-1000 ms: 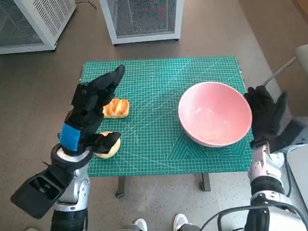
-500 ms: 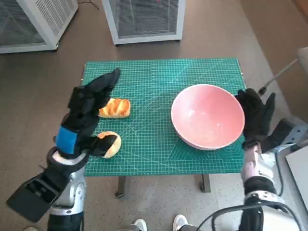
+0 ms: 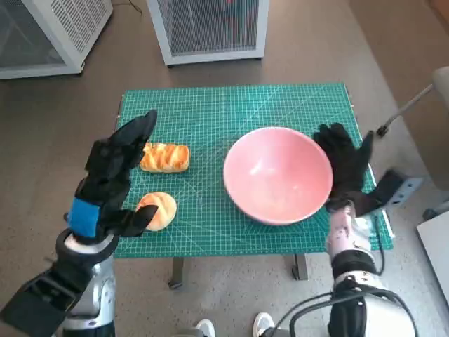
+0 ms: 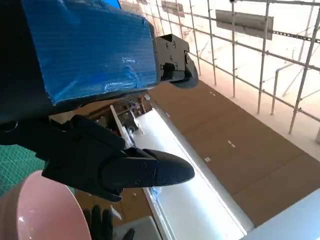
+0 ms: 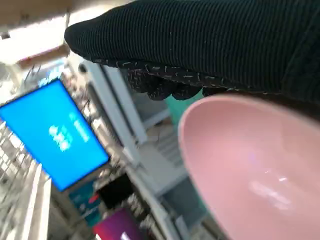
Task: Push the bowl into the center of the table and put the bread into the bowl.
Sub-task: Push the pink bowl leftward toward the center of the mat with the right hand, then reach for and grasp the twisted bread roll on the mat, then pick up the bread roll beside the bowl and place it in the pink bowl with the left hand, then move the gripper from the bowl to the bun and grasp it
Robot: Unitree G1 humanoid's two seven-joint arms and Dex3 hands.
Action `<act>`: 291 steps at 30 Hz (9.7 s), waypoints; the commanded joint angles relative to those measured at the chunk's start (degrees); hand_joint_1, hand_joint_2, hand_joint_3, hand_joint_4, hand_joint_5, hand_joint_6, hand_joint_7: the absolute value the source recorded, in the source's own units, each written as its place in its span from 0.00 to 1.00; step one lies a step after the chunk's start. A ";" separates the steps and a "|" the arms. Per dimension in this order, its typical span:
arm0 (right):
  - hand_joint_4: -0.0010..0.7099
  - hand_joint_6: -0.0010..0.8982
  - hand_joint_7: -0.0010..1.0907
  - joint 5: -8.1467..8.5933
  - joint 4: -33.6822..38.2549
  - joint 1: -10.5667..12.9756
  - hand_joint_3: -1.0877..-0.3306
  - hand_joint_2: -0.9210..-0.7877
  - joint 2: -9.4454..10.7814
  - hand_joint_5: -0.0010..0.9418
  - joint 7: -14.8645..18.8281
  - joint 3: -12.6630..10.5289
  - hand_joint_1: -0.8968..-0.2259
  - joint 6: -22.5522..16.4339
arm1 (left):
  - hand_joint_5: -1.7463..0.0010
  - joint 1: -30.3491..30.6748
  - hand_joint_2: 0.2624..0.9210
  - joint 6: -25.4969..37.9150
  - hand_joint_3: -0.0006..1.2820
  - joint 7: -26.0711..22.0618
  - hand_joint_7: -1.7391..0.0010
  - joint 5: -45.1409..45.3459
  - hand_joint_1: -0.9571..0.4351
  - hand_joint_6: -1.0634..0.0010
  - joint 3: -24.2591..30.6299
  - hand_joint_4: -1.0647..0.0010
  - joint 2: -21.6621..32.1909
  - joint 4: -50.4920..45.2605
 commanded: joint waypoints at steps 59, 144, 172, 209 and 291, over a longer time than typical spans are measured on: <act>0.50 0.10 0.57 11.49 -28.31 6.41 0.60 0.00 0.73 0.03 31.70 7.77 0.44 -26.28 | 1.00 -5.96 1.00 14.68 0.22 5.35 0.94 23.26 0.23 0.83 5.51 0.86 14.96 -0.37; 0.50 0.09 0.62 14.17 -34.73 11.59 0.68 0.00 3.21 0.01 30.75 11.08 0.47 -24.09 | 0.99 -44.73 0.91 23.19 0.01 21.06 0.96 52.56 0.61 0.61 -35.13 0.76 13.64 76.62; 0.50 0.08 0.61 13.46 -37.87 13.54 0.68 0.00 3.14 0.01 30.04 12.16 0.47 -22.16 | 0.30 -44.44 1.00 19.81 0.09 29.24 0.30 51.22 0.69 0.44 -33.90 0.42 17.81 71.33; 0.50 0.07 0.61 13.90 -36.95 13.18 0.67 0.00 4.10 0.00 31.41 12.90 0.49 -21.50 | 0.34 -21.75 1.00 23.05 0.05 24.19 0.33 52.82 0.69 0.41 -22.45 0.35 15.98 4.01; 0.50 0.05 0.63 13.43 -39.04 14.01 0.66 0.00 3.95 0.00 29.91 14.19 0.48 -19.61 | 1.00 4.39 0.75 50.76 0.02 -22.57 1.00 38.17 0.82 0.81 -3.74 0.94 26.15 -28.15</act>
